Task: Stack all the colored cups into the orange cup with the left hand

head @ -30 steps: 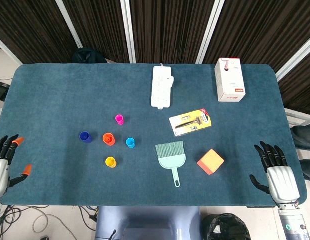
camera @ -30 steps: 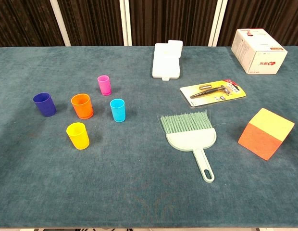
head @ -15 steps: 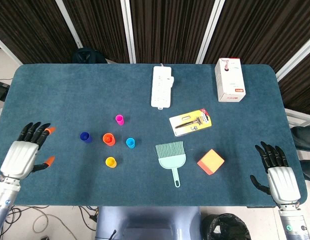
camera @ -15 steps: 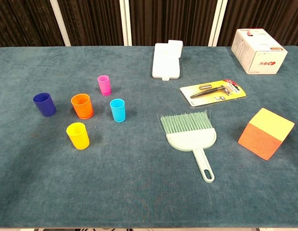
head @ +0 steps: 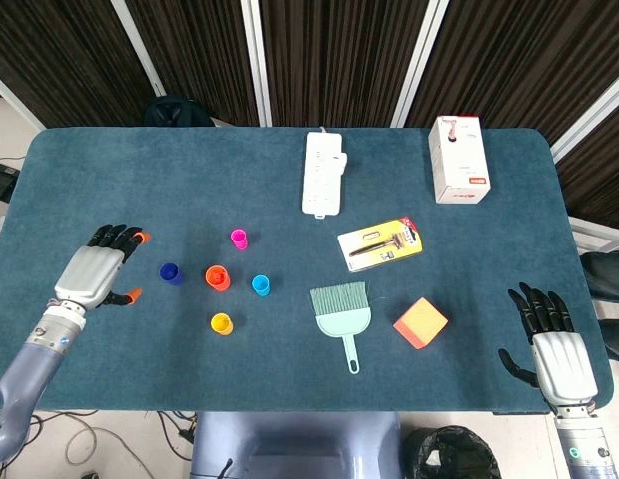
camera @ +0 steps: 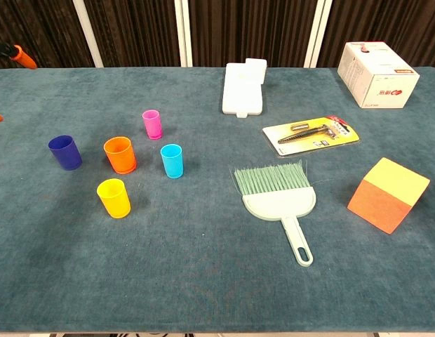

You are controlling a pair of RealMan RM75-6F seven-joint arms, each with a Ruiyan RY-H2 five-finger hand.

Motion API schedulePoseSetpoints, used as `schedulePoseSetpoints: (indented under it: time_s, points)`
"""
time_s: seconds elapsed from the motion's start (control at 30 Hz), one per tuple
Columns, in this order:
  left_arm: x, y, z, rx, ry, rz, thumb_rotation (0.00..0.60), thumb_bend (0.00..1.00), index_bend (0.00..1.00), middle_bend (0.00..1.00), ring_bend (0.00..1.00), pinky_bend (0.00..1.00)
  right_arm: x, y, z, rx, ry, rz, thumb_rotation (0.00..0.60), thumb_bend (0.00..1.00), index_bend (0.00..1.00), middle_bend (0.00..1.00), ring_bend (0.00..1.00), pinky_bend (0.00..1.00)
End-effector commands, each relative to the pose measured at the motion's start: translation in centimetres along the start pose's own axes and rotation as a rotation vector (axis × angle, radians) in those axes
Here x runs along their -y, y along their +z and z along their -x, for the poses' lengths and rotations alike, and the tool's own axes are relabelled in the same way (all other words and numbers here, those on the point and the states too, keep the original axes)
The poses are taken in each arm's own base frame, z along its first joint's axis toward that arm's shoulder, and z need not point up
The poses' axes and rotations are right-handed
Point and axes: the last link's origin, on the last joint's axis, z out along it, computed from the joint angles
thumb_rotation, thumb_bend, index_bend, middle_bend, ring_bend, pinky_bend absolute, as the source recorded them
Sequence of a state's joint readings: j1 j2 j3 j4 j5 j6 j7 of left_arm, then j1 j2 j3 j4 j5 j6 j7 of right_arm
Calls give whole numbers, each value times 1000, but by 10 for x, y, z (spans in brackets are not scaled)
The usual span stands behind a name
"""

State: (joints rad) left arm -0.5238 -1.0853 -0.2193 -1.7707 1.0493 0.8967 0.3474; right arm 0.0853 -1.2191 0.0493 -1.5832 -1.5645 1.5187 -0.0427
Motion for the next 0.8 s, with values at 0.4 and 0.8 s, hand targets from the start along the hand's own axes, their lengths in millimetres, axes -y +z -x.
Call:
schedulePoseSetpoints:
  time_s: [0.4, 0.8]
  points:
    - [-16, 43, 41, 70, 38, -12, 600, 234, 185, 73, 0, 0, 0, 2, 7, 19, -14, 4, 600, 344, 89, 46, 85, 36]
    - [-16, 54, 56, 80, 52, -30, 600, 243, 219, 78, 0, 0, -1, 2, 6, 9, -16, 10, 600, 344, 89, 46, 85, 36]
